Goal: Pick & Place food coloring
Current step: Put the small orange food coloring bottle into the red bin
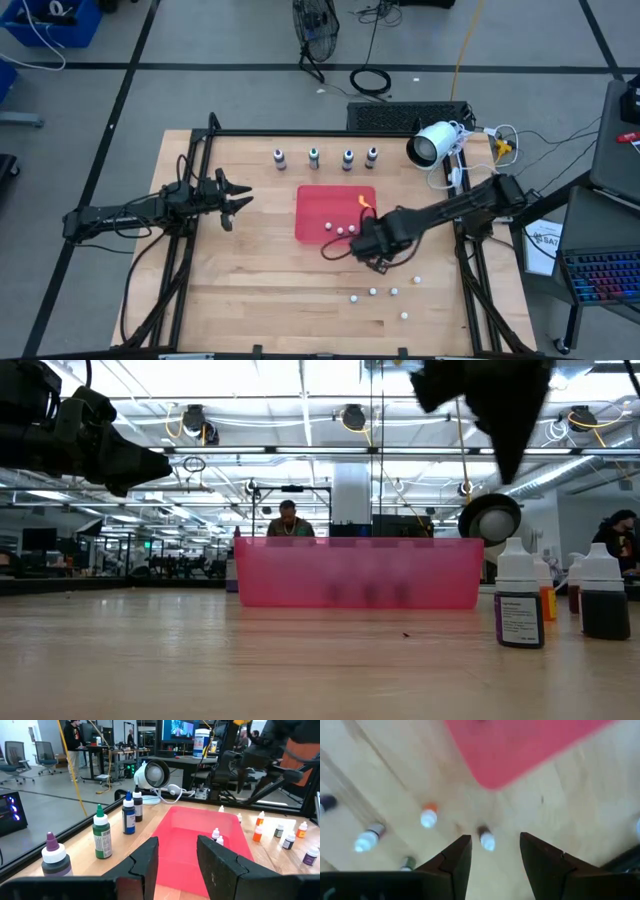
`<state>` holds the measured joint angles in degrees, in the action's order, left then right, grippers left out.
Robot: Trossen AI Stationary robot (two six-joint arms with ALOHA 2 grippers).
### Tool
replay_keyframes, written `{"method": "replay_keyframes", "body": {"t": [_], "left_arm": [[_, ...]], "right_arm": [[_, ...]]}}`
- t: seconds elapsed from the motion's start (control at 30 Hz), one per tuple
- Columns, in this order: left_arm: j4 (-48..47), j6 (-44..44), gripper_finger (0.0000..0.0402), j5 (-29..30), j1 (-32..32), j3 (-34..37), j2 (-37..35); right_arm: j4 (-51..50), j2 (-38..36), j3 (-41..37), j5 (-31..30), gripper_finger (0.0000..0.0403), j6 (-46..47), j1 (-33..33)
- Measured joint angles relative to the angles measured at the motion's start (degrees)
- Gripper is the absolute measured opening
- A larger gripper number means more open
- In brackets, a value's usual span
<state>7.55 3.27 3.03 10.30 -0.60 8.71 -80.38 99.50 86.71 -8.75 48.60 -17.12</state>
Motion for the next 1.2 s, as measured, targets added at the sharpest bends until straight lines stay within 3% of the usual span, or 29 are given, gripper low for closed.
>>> {"method": "replay_keyframes", "body": {"t": [0.43, 0.7, 0.97, 1.2], "left_arm": [[0.0, 0.0, 0.0136, 0.0, -0.02, 0.0, 0.02], [0.0, 0.0, 0.0136, -0.02, -0.02, 0.0, 0.02], [0.0, 0.0, 0.0136, 0.0, 0.0, 0.0, 0.0], [0.0, 0.0, 0.0136, 0.0, -0.01, 0.0, 0.02]], "right_arm": [[5.34, -14.23, -23.55, -0.07, 0.02, 13.97, -0.1], [18.89, -22.78, -36.37, 1.55, 0.0203, 19.49, -0.07], [27.12, -24.63, -44.19, 1.75, 0.0201, 18.94, 2.0], [29.99, -24.63, -45.43, 4.57, 0.0194, 16.38, 4.7]]}}
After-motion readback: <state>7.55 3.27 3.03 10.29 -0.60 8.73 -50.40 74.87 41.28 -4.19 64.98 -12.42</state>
